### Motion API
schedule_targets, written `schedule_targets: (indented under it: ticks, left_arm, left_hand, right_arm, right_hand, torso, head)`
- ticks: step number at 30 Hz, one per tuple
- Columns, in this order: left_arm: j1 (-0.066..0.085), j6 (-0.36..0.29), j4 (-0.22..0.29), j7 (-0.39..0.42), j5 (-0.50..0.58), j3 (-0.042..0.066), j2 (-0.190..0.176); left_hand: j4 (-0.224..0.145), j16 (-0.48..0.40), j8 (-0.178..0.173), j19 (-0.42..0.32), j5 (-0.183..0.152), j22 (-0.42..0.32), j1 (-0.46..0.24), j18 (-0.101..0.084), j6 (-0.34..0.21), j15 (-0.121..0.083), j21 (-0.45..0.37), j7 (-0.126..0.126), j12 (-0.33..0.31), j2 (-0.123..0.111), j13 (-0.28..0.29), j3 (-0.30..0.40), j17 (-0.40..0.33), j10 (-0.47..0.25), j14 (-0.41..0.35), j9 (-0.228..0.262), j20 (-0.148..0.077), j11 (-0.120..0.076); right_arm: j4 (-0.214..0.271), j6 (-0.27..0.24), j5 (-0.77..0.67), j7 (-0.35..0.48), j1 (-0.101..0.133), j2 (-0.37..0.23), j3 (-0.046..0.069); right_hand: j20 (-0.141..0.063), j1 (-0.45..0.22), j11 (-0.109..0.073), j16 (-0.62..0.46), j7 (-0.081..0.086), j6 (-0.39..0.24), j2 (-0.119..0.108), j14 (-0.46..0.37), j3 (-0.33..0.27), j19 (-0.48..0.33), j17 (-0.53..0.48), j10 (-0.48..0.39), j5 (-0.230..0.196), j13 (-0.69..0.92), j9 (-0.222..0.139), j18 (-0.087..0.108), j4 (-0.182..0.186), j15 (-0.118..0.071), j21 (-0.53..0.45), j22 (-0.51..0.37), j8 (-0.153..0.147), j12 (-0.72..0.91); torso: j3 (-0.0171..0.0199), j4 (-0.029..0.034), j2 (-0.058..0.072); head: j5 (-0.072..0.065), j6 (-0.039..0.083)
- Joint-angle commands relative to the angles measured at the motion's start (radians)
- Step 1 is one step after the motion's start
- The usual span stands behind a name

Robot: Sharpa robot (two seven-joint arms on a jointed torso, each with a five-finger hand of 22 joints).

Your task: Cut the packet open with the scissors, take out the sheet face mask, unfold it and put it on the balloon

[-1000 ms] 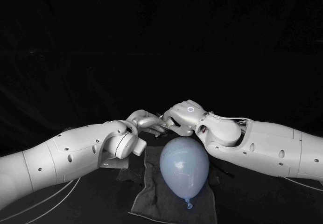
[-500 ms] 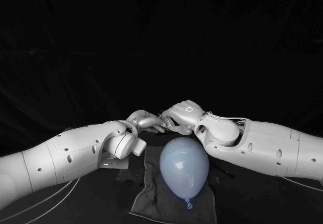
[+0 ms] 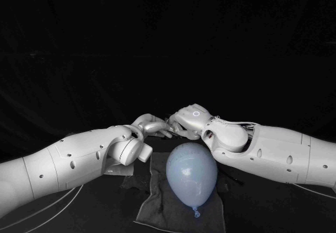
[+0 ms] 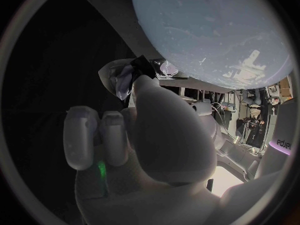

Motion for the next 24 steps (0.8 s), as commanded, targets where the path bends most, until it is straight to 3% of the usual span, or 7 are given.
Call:
schedule_targets:
  ticks: [1,4,20,24]
  left_arm:
    - [0.005,0.041,0.012,0.046,-0.004,0.004,0.003]
    - [0.006,0.036,0.008,0.041,-0.004,0.004,0.002]
    - [0.007,0.036,-0.007,0.032,-0.005,0.004,0.001]
    - [0.007,0.039,-0.007,0.032,-0.006,0.004,0.000]
  left_hand:
    - [0.000,0.004,0.029,-0.006,0.006,0.001,0.000,0.013,0.013,0.000,-0.002,-0.004,0.004,-0.013,0.001,0.004,-0.001,0.000,-0.008,0.145,-0.004,0.001]
    - [0.000,0.006,0.029,-0.007,0.007,0.001,0.000,0.013,0.014,0.000,-0.003,-0.005,0.005,-0.013,0.002,0.004,-0.002,0.002,-0.008,0.145,-0.004,0.001]
    - [0.000,0.010,0.031,-0.006,0.010,0.001,0.000,0.014,0.016,-0.002,-0.003,-0.006,0.008,-0.015,0.003,0.006,-0.004,0.004,-0.006,0.146,-0.003,-0.001]
    - [-0.001,0.012,0.031,-0.008,0.013,0.001,0.000,0.014,0.017,-0.002,-0.004,-0.006,0.009,-0.016,0.004,0.007,-0.005,0.005,-0.005,0.146,-0.003,-0.001]
  right_arm:
    - [-0.012,0.025,-0.016,-0.042,-0.002,-0.010,-0.003]
    - [-0.008,0.023,-0.016,-0.045,-0.002,-0.015,-0.003]
    - [0.008,0.016,-0.021,-0.042,-0.002,-0.030,-0.003]
    - [0.009,0.011,-0.027,-0.041,-0.002,-0.031,-0.003]
  right_hand:
    - [0.008,-0.010,0.009,0.003,0.006,0.049,0.047,0.099,0.020,0.047,0.241,0.006,-0.002,0.137,0.005,-0.018,-0.001,0.012,0.004,0.227,0.018,0.004]
    - [0.013,-0.005,0.010,0.003,0.006,0.097,0.070,0.099,0.053,0.046,0.241,0.003,-0.002,0.135,0.008,-0.017,-0.003,0.017,0.003,0.226,0.035,0.000]
    - [0.016,-0.017,0.002,0.003,-0.005,0.158,0.086,0.099,0.128,0.046,0.242,0.001,-0.003,0.135,0.006,-0.017,-0.016,0.015,0.004,0.226,0.057,-0.002]
    - [0.013,-0.022,-0.006,0.005,-0.015,0.179,0.102,0.100,0.151,0.048,0.246,0.004,-0.003,0.137,0.011,-0.017,-0.023,0.010,0.007,0.227,0.073,0.001]
  torso:
    - [0.0002,-0.0004,0.000]
    - [-0.0001,0.0000,0.000]
    - [-0.0003,-0.0001,0.000]
    - [-0.0003,0.0004,0.000]
  head:
    - [0.000,-0.001]
    - [-0.001,-0.001]
    - [-0.005,-0.006]
    - [-0.006,-0.006]
